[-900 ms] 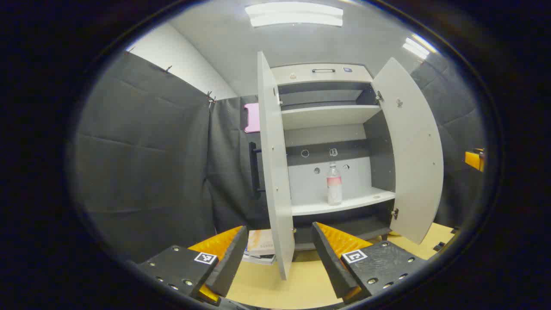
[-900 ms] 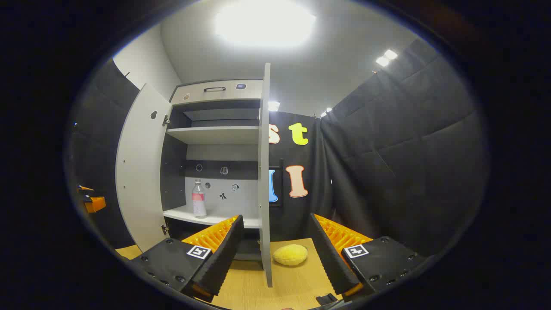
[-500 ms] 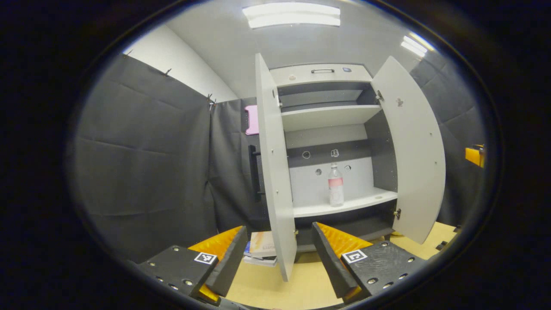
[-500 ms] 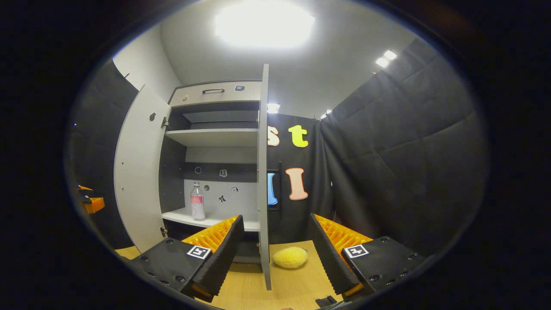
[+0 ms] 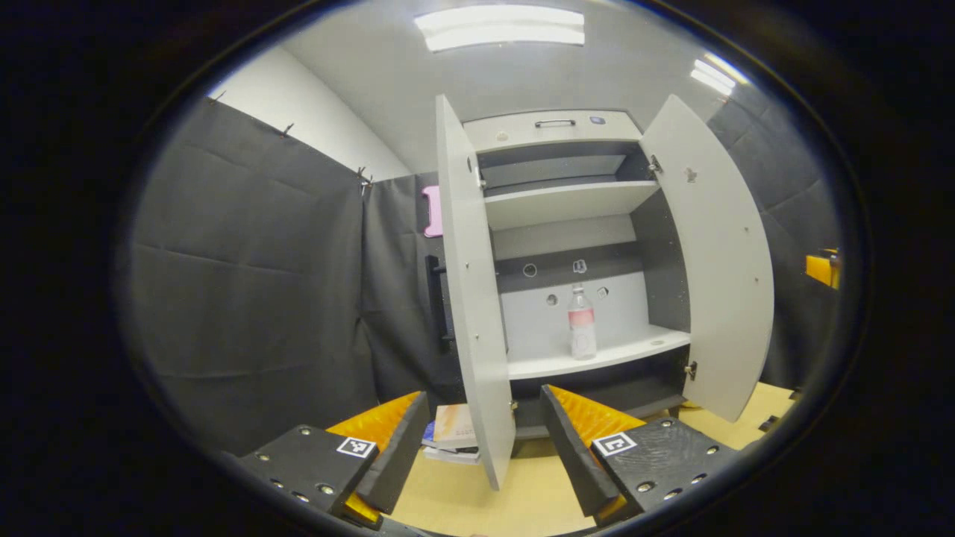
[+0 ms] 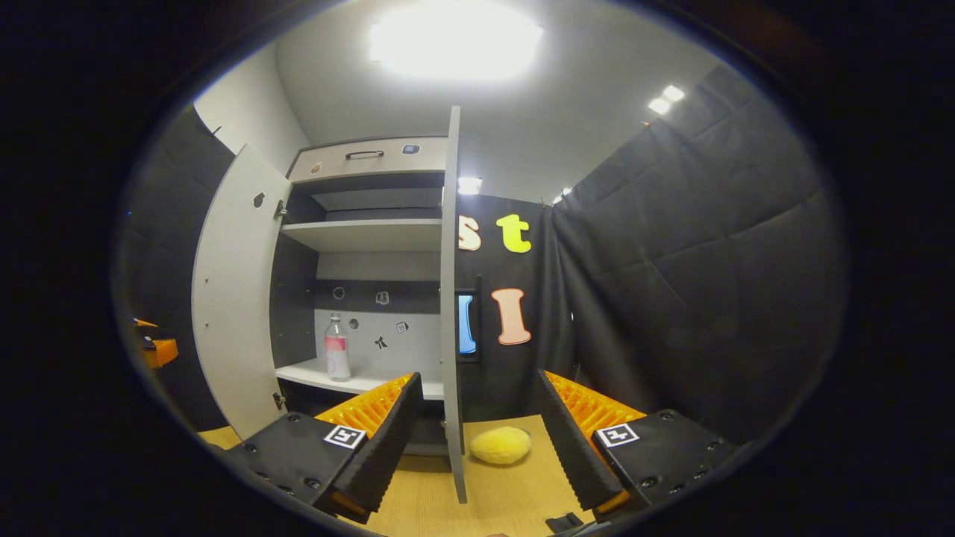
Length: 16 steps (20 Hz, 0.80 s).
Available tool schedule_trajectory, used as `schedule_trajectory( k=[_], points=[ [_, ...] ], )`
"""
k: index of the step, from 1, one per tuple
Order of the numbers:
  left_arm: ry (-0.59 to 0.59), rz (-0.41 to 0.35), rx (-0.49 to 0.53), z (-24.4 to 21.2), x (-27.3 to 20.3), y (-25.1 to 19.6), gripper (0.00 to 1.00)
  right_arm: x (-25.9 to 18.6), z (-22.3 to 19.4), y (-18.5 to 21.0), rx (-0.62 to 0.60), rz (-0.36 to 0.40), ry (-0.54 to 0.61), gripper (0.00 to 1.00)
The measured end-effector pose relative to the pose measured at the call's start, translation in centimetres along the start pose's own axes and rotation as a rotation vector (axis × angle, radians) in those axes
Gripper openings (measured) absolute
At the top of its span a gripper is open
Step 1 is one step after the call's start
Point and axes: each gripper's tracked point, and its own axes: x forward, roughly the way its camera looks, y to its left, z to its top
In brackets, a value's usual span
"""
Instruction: Grasp the bottle in the cabinet with the left hand and place it on the coaster, then close the right door with the right hand and the left door with the left hand.
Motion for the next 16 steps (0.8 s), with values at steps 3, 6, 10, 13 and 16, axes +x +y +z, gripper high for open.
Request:
schedule_trajectory(
  k=[3, 6, 10, 13, 16],
  points=[
    [-0.001, -0.006, -0.010, 0.1, 0.3, -0.4, 0.89, 0.1, -0.3, -0.3, -0.001, 0.002, 0.007, 0.96],
    [-0.008, -0.012, -0.009, 0.6, 0.5, -1.6, 0.90, 0.3, -0.4, -0.9, -0.008, 0.005, 0.006, 0.96],
    [-0.031, -0.050, -0.039, 1.9, 0.9, -4.4, 0.89, 0.5, -1.1, -2.3, -0.012, 0.013, 0.016, 0.96],
    [-0.041, -0.071, -0.071, 3.2, 2.1, -6.5, 0.96, 0.7, -2.3, -3.6, -0.008, 0.026, 0.038, 0.96],
    [-0.067, -0.095, -0.075, 4.8, 3.7, -8.7, 0.90, 0.6, -3.7, -5.1, 0.002, 0.032, 0.062, 0.96]
  ],
)
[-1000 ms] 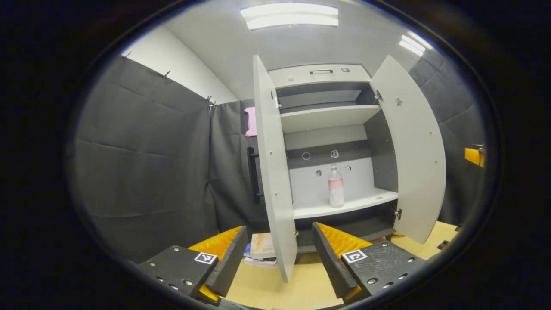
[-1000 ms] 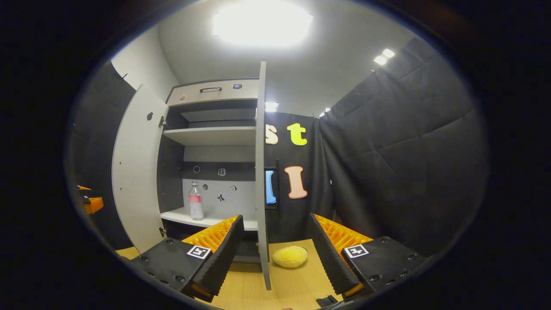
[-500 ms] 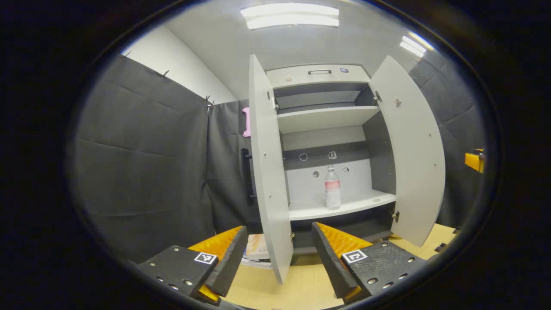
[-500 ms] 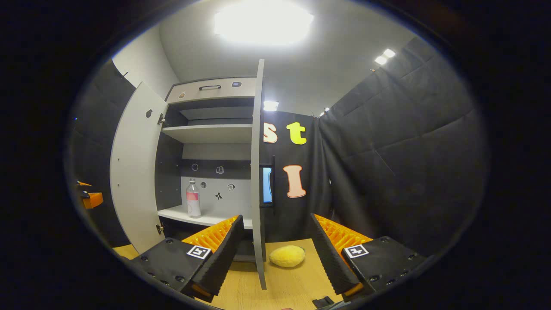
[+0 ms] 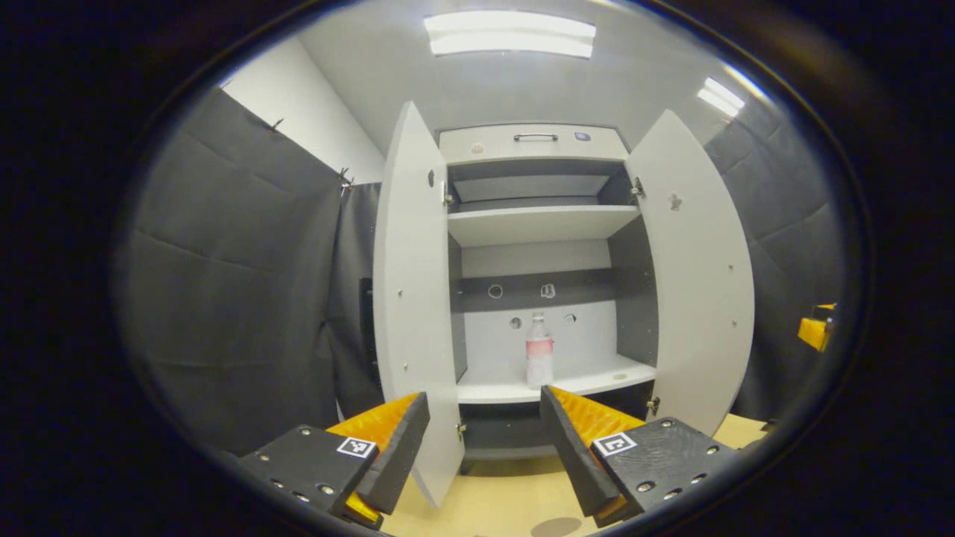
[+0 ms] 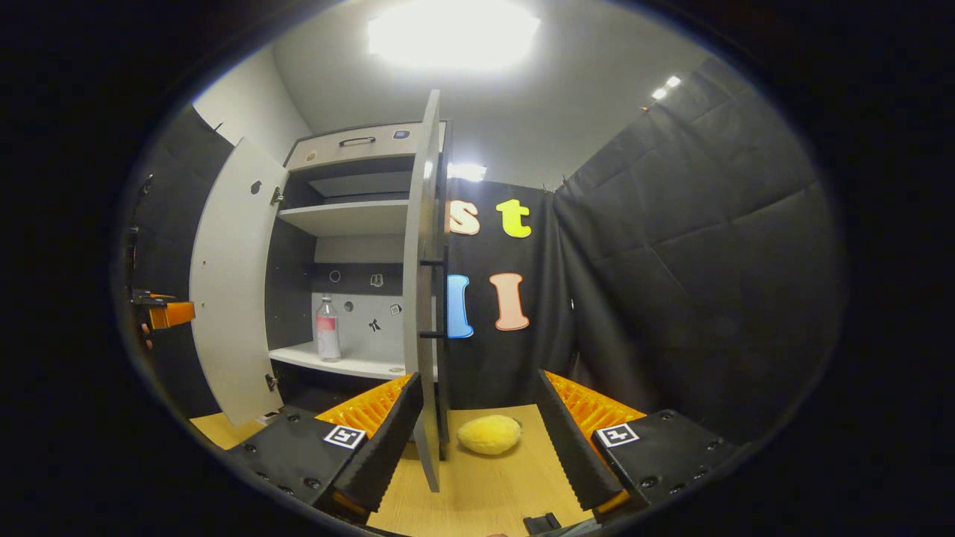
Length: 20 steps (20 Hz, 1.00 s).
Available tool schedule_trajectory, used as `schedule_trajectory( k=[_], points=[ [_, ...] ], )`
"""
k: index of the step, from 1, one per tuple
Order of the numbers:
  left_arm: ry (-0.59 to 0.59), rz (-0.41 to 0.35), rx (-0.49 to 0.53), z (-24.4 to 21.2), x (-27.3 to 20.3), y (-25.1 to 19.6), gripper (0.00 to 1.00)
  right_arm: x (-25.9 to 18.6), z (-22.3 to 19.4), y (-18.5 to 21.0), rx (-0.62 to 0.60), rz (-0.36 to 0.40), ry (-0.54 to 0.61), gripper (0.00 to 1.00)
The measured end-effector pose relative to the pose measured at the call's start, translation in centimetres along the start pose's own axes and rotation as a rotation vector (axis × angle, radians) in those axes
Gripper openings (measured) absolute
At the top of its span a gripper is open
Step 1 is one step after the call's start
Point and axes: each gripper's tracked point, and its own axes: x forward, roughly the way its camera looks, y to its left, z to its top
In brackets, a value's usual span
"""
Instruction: Grasp the bottle in the cabinet with the left hand and place it on the coaster, then close the right door with the right hand and the left door with the left hand.
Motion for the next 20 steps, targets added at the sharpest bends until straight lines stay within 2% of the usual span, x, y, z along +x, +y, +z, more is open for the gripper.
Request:
schedule_trajectory(
  k=[2, 4, 5, 8, 9, 10, 11, 13, 14, 15, 16, 19, 20],
  points=[
    [-0.011, -0.019, 0.013, 0.7, 1.5, -1.4, 0.93, -0.2, -0.7, -0.8, 0.019, -0.004, 0.016, 0.96],
    [-0.012, -0.048, 0.015, 1.2, 3.6, -3.0, 0.89, -0.4, -0.8, -1.8, 0.027, -0.018, 0.017, 0.93],
    [-0.014, -0.064, 0.010, 1.3, 4.6, -3.7, 0.96, -0.4, -0.9, -2.2, 0.025, -0.025, 0.015, 0.96],
    [-0.016, -0.099, -0.008, 1.5, 8.1, -5.2, 0.96, -0.2, -1.0, -2.9, 0.011, -0.044, 0.015, 0.96],
    [-0.016, -0.109, -0.016, 1.5, 9.4, -5.5, 0.89, 0.0, -1.1, -3.0, 0.008, -0.051, 0.016, 0.96],
    [-0.015, -0.122, -0.027, 1.4, 11.0, -5.9, 0.96, 0.1, -1.0, -3.1, 0.006, -0.064, 0.017, 0.96],
    [-0.012, -0.139, -0.040, 1.2, 12.4, -6.3, 0.96, 0.3, -1.0, -3.1, 0.003, -0.077, 0.015, 0.93],
    [-0.002, -0.169, -0.057, 0.8, 15.1, -7.0, 0.96, 0.9, -0.8, -3.0, -0.004, -0.095, 0.007, 0.96],
    [0.002, -0.181, -0.060, 0.5, 16.4, -7.3, 0.89, 1.2, -0.8, -3.0, -0.011, -0.108, 0.007, 0.96],
    [0.007, -0.190, -0.063, 0.3, 18.0, -7.5, 0.89, 1.4, -0.8, -3.1, -0.016, -0.122, 0.008, 0.96],
    [0.014, -0.201, -0.068, -0.1, 19.5, -7.7, 0.89, 1.6, -0.8, -3.0, -0.016, -0.133, 0.010, 0.92],
    [0.032, -0.226, -0.083, -1.2, 23.8, -8.1, 0.89, 2.3, -1.0, -2.8, -0.023, -0.171, 0.011, 0.93],
    [0.037, -0.234, -0.083, -1.8, 24.9, -8.4, 0.89, 2.4, -1.0, -2.8, -0.029, -0.185, 0.012, 0.96]
  ],
)
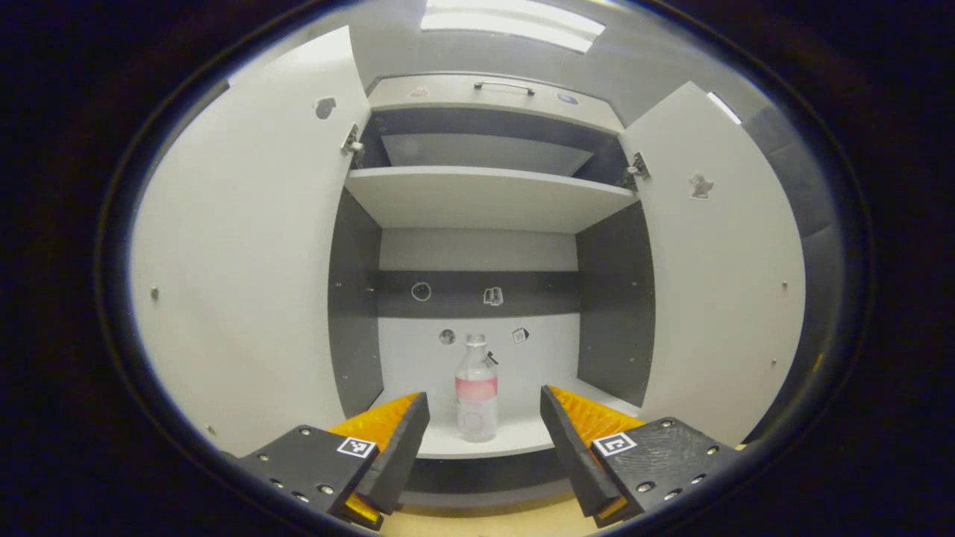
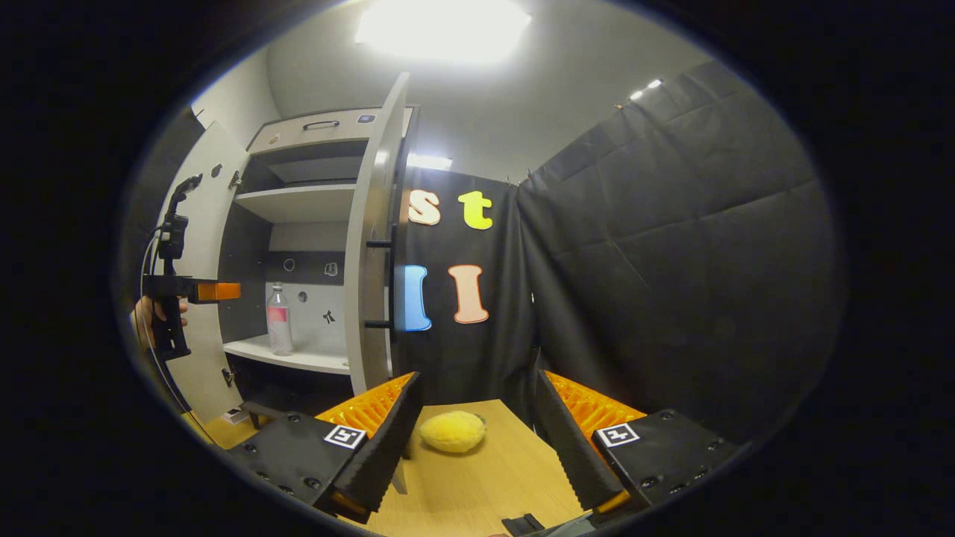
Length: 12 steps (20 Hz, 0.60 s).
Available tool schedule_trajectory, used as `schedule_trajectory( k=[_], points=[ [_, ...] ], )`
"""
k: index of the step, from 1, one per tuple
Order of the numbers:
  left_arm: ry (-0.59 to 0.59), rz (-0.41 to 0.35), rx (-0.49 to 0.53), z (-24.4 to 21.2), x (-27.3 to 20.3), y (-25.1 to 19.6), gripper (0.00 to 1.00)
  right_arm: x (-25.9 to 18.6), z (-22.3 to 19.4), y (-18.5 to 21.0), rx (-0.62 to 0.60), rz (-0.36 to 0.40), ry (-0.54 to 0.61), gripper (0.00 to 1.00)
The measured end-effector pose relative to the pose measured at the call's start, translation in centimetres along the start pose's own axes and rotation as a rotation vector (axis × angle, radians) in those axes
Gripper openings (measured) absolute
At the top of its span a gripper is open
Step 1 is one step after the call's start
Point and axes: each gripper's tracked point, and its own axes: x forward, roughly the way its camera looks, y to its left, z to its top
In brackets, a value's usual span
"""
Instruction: Grasp the bottle in the cabinet with the left hand and place it on the coaster, then close the right door with the right hand and the left door with the left hand.
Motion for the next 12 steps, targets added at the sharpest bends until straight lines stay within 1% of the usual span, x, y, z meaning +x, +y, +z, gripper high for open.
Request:
schedule_trajectory(
  k=[3, 4, 5, 6, 7, 8, 9, 10, 12],
  points=[
    [0.006, -0.017, 0.007, -0.9, 3.6, 0.3, 0.89, 0.3, 0.0, -0.2, -0.007, -0.047, -0.002, 0.96],
    [0.008, -0.025, 0.009, -1.3, 4.7, 0.4, 0.89, 0.4, 0.0, -0.1, -0.007, -0.062, 0.001, 0.92],
    [0.012, -0.031, 0.010, -1.6, 5.8, 0.4, 0.89, 0.5, -0.2, -0.1, -0.007, -0.076, 0.005, 0.93],
    [0.017, -0.039, 0.010, -2.2, 6.9, 0.5, 0.90, 0.6, -0.3, -0.1, -0.009, -0.090, 0.007, 0.96],
    [0.023, -0.046, 0.011, -2.7, 8.0, 0.5, 0.90, 0.5, -0.3, -0.1, -0.012, -0.105, 0.007, 0.92],
    [0.028, -0.051, 0.011, -3.2, 9.1, 0.6, 0.90, 0.6, -0.3, 0.0, -0.015, -0.120, 0.008, 0.96],
    [0.036, -0.056, 0.011, -3.8, 10.1, 0.6, 0.90, 0.5, -0.5, 0.0, -0.018, -0.133, 0.011, 0.92],
    [0.046, -0.060, 0.009, -4.5, 11.3, 0.7, 0.90, 0.5, -0.5, 0.1, -0.021, -0.145, 0.014, 0.96],
    [0.067, -0.066, 0.004, -5.9, 13.2, 0.9, 0.89, 0.5, -0.8, 0.1, -0.025, -0.174, 0.022, 0.96]
  ],
)
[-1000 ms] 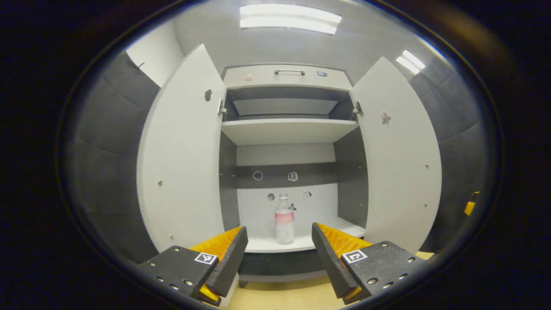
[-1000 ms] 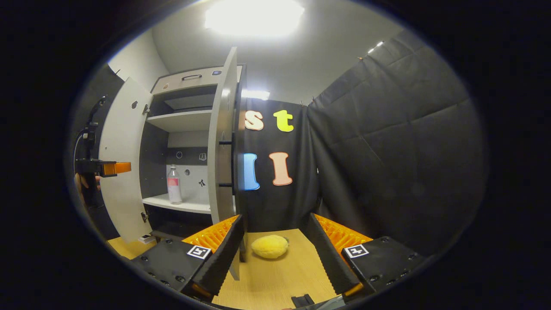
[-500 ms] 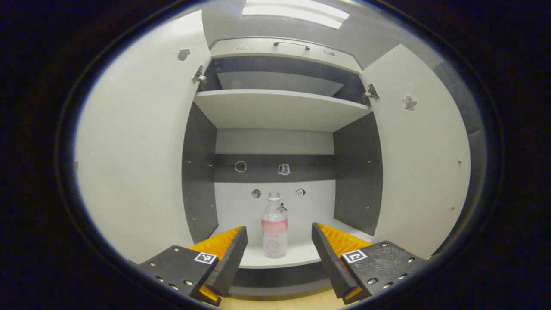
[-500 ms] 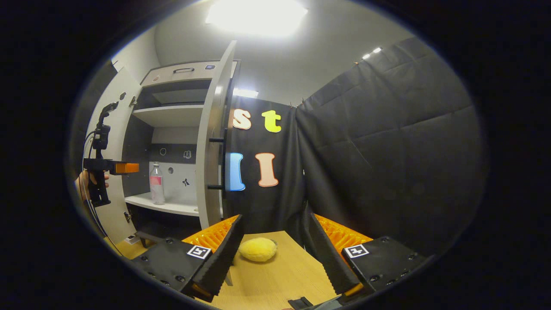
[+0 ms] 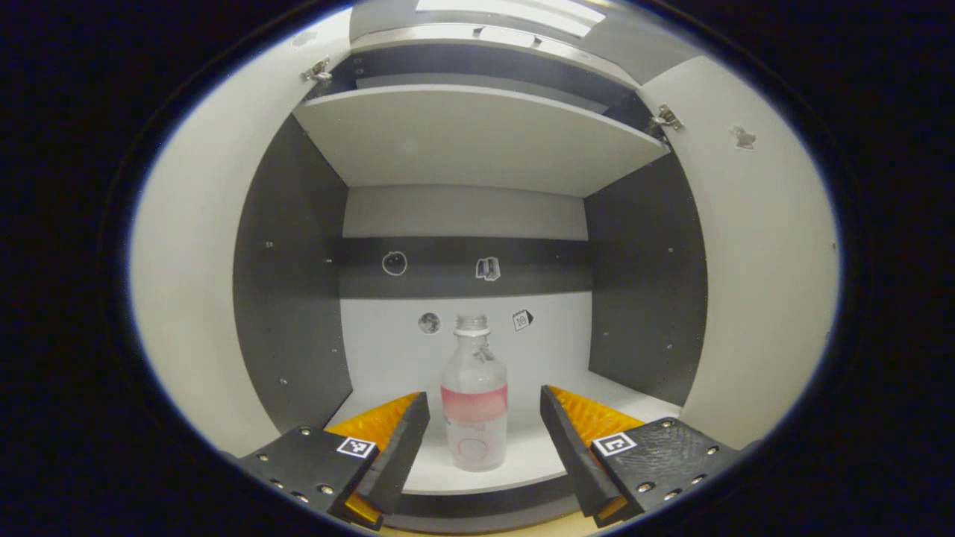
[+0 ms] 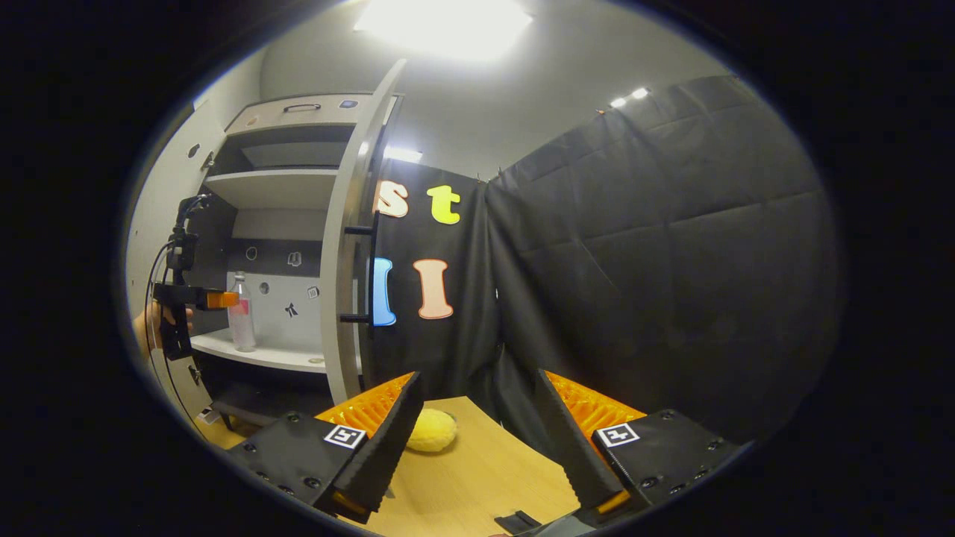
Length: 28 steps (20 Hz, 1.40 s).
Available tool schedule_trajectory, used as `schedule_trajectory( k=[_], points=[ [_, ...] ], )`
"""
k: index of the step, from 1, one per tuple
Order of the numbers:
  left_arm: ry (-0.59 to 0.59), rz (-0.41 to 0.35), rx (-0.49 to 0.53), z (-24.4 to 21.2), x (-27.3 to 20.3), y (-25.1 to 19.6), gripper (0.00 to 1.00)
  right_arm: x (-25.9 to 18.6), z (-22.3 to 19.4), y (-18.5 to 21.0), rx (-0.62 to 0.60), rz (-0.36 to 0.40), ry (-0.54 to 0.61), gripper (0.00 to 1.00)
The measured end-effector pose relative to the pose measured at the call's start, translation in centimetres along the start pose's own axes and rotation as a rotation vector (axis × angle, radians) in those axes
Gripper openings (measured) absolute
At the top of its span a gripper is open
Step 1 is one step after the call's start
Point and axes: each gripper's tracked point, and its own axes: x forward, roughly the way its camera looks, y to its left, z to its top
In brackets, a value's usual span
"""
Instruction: Grasp the bottle in the cabinet with the left hand and place it on the coaster, then close the right door with the right hand and the left door with the left hand.
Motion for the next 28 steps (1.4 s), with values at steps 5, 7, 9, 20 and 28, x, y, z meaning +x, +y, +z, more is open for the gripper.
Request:
schedule_trajectory(
  k=[5, 7, 9, 20, 28],
  points=[
    [0.034, -0.008, -0.008, -2.0, 3.8, 1.0, 0.90, -0.4, -0.7, 0.2, -0.005, -0.056, 0.026, 0.93],
    [0.039, -0.008, 0.005, -2.3, 5.0, 1.2, 0.89, -0.6, -0.9, 0.3, -0.014, -0.068, 0.031, 0.96],
    [0.039, 0.007, 0.024, -2.7, 5.8, 1.5, 0.89, -0.6, -1.0, 0.4, -0.026, -0.069, 0.034, 0.93],
    [-0.005, 0.021, 0.016, -0.3, 1.6, 1.4, 0.72, -0.6, -0.7, 0.9, -0.023, 0.000, 0.022, 0.93],
    [-0.027, 0.044, 0.017, 1.2, -5.0, 0.4, 0.72, -1.2, -0.2, 0.5, 0.015, 0.073, 0.016, 0.93]
  ],
)
